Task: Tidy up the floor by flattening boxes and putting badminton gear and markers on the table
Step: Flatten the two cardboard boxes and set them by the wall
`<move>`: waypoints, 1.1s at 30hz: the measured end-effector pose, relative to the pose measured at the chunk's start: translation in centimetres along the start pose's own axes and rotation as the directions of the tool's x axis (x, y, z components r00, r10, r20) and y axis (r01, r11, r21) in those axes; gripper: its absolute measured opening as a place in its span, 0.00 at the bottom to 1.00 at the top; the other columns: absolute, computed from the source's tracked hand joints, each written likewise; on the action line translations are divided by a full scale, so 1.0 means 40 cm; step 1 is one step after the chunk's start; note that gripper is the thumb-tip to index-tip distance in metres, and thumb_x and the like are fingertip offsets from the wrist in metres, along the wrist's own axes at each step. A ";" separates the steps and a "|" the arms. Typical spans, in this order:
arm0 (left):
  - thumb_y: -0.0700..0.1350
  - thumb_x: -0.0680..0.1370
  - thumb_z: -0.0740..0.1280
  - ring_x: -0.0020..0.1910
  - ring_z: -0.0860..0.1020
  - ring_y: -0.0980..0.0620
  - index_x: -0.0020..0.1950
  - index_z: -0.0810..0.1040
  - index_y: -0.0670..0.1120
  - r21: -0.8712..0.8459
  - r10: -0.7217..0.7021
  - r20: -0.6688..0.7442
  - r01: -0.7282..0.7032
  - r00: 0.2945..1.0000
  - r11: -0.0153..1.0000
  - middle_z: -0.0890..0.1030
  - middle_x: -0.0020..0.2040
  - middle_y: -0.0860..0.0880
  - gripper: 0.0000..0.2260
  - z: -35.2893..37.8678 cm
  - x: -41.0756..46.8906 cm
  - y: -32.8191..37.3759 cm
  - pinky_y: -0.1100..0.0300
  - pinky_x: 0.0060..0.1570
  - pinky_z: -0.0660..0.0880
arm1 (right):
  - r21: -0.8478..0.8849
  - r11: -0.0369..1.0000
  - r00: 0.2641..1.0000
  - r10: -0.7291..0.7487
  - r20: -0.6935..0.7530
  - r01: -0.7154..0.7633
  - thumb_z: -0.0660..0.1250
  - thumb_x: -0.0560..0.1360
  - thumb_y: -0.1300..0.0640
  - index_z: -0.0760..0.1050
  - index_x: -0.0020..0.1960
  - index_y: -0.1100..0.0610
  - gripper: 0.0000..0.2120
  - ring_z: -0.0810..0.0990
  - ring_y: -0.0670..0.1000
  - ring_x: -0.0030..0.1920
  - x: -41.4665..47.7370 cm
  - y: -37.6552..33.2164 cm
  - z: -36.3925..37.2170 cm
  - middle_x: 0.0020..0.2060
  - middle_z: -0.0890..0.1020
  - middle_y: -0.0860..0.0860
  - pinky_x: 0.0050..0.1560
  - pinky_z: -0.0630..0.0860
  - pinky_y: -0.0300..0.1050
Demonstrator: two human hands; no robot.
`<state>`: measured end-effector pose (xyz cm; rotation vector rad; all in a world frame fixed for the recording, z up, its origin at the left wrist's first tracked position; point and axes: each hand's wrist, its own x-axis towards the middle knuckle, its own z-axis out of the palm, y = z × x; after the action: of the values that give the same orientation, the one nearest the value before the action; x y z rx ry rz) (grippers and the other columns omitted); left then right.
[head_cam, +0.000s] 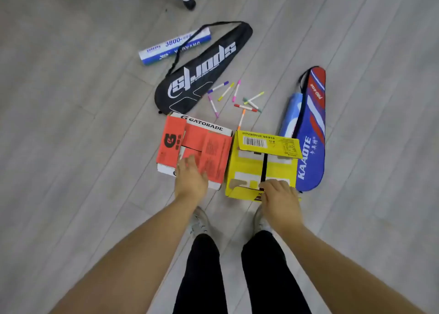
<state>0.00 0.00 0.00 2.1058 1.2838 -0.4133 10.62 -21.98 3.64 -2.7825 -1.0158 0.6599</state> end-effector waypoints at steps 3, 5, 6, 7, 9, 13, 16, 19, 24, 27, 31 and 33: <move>0.43 0.78 0.68 0.63 0.74 0.39 0.70 0.67 0.41 -0.162 -0.077 0.047 0.084 0.996 0.983 0.74 0.65 0.40 0.22 0.022 0.040 -0.007 0.46 0.60 0.74 | -0.078 0.997 0.989 0.021 0.145 -0.010 0.66 0.76 0.52 0.74 0.66 0.52 0.19 0.77 0.55 0.59 -0.003 0.009 0.035 0.57 0.80 0.49 0.61 0.70 0.53; 0.42 0.79 0.67 0.57 0.79 0.41 0.67 0.72 0.41 -0.231 -0.094 0.121 0.120 0.988 0.966 0.80 0.59 0.43 0.17 0.041 0.057 -0.010 0.54 0.54 0.74 | -0.129 0.990 0.960 0.087 0.265 -0.055 0.60 0.80 0.50 0.74 0.62 0.50 0.13 0.76 0.54 0.61 -0.007 0.025 0.047 0.55 0.80 0.48 0.56 0.71 0.48; 0.42 0.79 0.67 0.55 0.79 0.42 0.65 0.74 0.40 -0.252 -0.101 0.141 0.134 0.985 0.958 0.81 0.57 0.44 0.15 0.051 0.058 -0.012 0.57 0.51 0.72 | -0.144 0.986 0.950 0.118 0.290 -0.079 0.58 0.81 0.50 0.74 0.59 0.50 0.11 0.77 0.54 0.60 -0.006 0.033 0.051 0.53 0.80 0.48 0.50 0.72 0.47; 0.42 0.80 0.67 0.53 0.80 0.43 0.62 0.76 0.40 -0.271 -0.105 0.150 0.143 0.983 0.952 0.82 0.55 0.44 0.12 0.055 0.059 -0.014 0.59 0.49 0.71 | -0.158 0.983 0.945 0.141 0.296 -0.097 0.57 0.81 0.51 0.74 0.57 0.51 0.10 0.77 0.54 0.60 -0.003 0.039 0.052 0.51 0.81 0.48 0.45 0.72 0.46; 0.42 0.79 0.66 0.50 0.81 0.43 0.56 0.79 0.41 -0.311 -0.097 0.153 0.141 0.983 0.940 0.83 0.51 0.44 0.08 0.062 0.060 -0.024 0.60 0.46 0.70 | -0.208 0.977 0.930 0.125 0.347 -0.054 0.57 0.81 0.53 0.72 0.59 0.50 0.09 0.78 0.55 0.59 0.007 0.037 0.055 0.47 0.81 0.49 0.41 0.71 0.46; 0.41 0.80 0.65 0.43 0.80 0.47 0.52 0.82 0.43 -0.296 -0.066 0.163 0.113 0.984 0.948 0.84 0.45 0.46 0.07 0.052 0.026 -0.051 0.61 0.42 0.71 | -0.277 0.961 0.911 0.100 0.399 0.015 0.59 0.79 0.59 0.69 0.66 0.47 0.17 0.82 0.58 0.48 0.018 0.004 0.051 0.40 0.81 0.50 0.37 0.69 0.44; 0.42 0.79 0.65 0.41 0.81 0.47 0.51 0.82 0.45 -0.260 -0.064 0.139 0.098 0.988 0.961 0.84 0.41 0.48 0.07 0.042 -0.026 -0.094 0.57 0.43 0.77 | -0.222 0.975 0.907 0.100 0.410 -0.007 0.58 0.80 0.58 0.70 0.67 0.48 0.16 0.80 0.59 0.51 0.023 -0.033 0.044 0.46 0.82 0.52 0.40 0.72 0.46; 0.43 0.78 0.64 0.38 0.80 0.47 0.53 0.82 0.48 -0.220 -0.037 0.138 0.067 0.990 0.973 0.83 0.39 0.49 0.08 0.039 -0.087 -0.122 0.54 0.41 0.78 | -0.123 0.992 0.908 0.081 0.410 -0.033 0.57 0.80 0.59 0.69 0.67 0.50 0.16 0.79 0.62 0.52 0.041 -0.080 0.044 0.48 0.82 0.56 0.41 0.71 0.48; 0.43 0.78 0.64 0.44 0.82 0.47 0.58 0.82 0.49 -0.301 -0.030 0.090 0.056 0.996 0.952 0.85 0.46 0.49 0.12 0.050 -0.136 -0.140 0.52 0.47 0.80 | -0.001 0.994 0.898 0.101 0.428 -0.112 0.56 0.79 0.60 0.69 0.61 0.50 0.13 0.79 0.61 0.44 0.071 -0.173 0.071 0.44 0.81 0.55 0.44 0.75 0.50; 0.42 0.78 0.64 0.42 0.83 0.50 0.58 0.83 0.48 -0.376 -0.047 0.101 0.081 0.994 0.923 0.85 0.44 0.50 0.11 0.051 -0.143 -0.143 0.51 0.47 0.80 | 0.087 0.973 0.893 0.159 0.422 -0.215 0.55 0.80 0.57 0.69 0.55 0.51 0.07 0.78 0.61 0.42 0.080 -0.222 0.080 0.42 0.79 0.55 0.43 0.77 0.51; 0.39 0.79 0.64 0.44 0.82 0.52 0.59 0.83 0.47 -0.450 -0.054 0.120 0.103 0.991 0.887 0.85 0.45 0.52 0.12 0.051 -0.168 -0.133 0.59 0.48 0.78 | 0.285 0.904 0.893 0.187 0.410 -0.320 0.54 0.81 0.52 0.72 0.49 0.54 0.10 0.79 0.59 0.42 0.088 -0.299 0.098 0.41 0.80 0.55 0.41 0.76 0.51; 0.39 0.80 0.64 0.43 0.82 0.57 0.57 0.83 0.50 -0.458 -0.037 0.146 0.101 0.989 0.883 0.84 0.43 0.55 0.11 0.053 -0.178 -0.131 0.67 0.45 0.76 | 0.342 0.887 0.894 0.151 0.422 -0.311 0.56 0.81 0.53 0.74 0.53 0.55 0.10 0.80 0.59 0.47 0.089 -0.339 0.111 0.45 0.81 0.54 0.42 0.73 0.48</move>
<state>-7.85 -4.53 0.53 1.6056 1.2369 -0.2394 3.14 -9.48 1.64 -2.4703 -0.4980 1.3267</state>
